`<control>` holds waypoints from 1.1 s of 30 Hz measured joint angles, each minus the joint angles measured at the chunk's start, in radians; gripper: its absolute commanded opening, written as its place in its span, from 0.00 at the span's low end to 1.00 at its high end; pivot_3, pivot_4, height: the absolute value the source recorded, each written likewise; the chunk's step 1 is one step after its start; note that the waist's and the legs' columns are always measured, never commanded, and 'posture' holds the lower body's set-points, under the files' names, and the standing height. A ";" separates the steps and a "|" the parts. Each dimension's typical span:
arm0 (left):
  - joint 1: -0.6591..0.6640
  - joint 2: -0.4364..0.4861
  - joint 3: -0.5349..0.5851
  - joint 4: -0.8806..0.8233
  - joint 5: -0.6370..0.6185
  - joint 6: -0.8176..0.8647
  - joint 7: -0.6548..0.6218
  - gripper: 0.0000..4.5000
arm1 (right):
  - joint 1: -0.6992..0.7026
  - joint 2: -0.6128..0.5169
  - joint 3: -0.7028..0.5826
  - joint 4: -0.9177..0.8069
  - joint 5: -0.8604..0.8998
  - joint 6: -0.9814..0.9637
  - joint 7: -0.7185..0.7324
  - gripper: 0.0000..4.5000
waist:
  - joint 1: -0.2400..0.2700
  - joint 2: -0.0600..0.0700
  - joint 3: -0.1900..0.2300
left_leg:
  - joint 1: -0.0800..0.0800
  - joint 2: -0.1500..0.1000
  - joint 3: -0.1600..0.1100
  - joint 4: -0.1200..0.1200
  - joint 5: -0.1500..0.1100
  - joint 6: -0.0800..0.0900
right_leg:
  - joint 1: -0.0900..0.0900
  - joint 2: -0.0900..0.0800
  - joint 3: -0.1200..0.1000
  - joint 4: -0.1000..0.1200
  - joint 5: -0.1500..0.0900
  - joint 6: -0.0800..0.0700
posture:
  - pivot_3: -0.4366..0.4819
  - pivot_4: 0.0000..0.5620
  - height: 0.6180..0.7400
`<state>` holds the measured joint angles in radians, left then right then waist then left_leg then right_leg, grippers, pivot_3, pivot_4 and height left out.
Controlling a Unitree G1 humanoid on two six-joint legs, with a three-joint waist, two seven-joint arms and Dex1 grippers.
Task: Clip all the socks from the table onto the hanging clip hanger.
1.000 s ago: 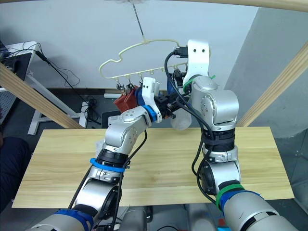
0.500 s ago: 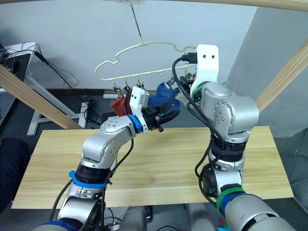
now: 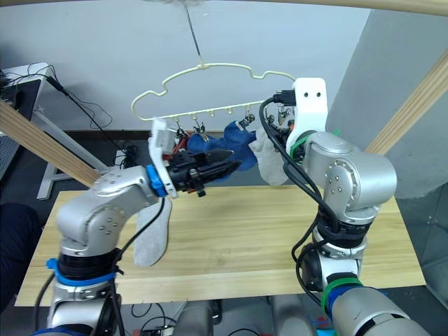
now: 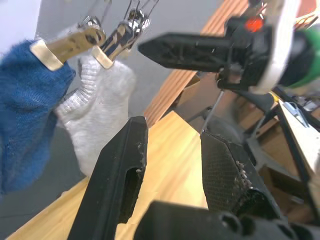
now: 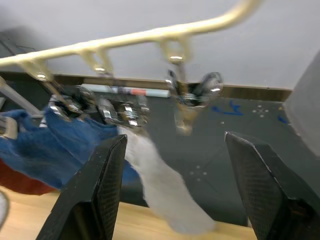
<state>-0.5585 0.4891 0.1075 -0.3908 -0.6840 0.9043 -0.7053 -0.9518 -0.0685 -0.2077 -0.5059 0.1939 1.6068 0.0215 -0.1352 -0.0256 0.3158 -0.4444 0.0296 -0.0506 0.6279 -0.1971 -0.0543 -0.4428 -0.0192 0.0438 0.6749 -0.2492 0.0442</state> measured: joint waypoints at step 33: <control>0.046 0.380 0.178 -0.039 -0.151 -0.043 -0.151 0.98 | 0.203 0.043 0.188 -0.205 -0.105 -0.079 -0.099 0.72 | -0.026 0.000 0.000 | 0.000 0.001 0.001 0.000 0.000 0.000 | -0.002 0.000 0.002 0.001 -0.003 0.005 | 0.22 0.55 1.00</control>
<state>-0.5125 0.8694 0.2852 -0.4301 -0.8354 0.8615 -0.8560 -0.7493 -0.0252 -0.0196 -0.7111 0.0889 1.5274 -0.0778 -0.1617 -0.0257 0.3157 -0.4444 0.0304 -0.0496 0.6275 -0.1970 -0.0545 -0.4450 -0.0188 0.0453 0.6760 -0.2524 0.0492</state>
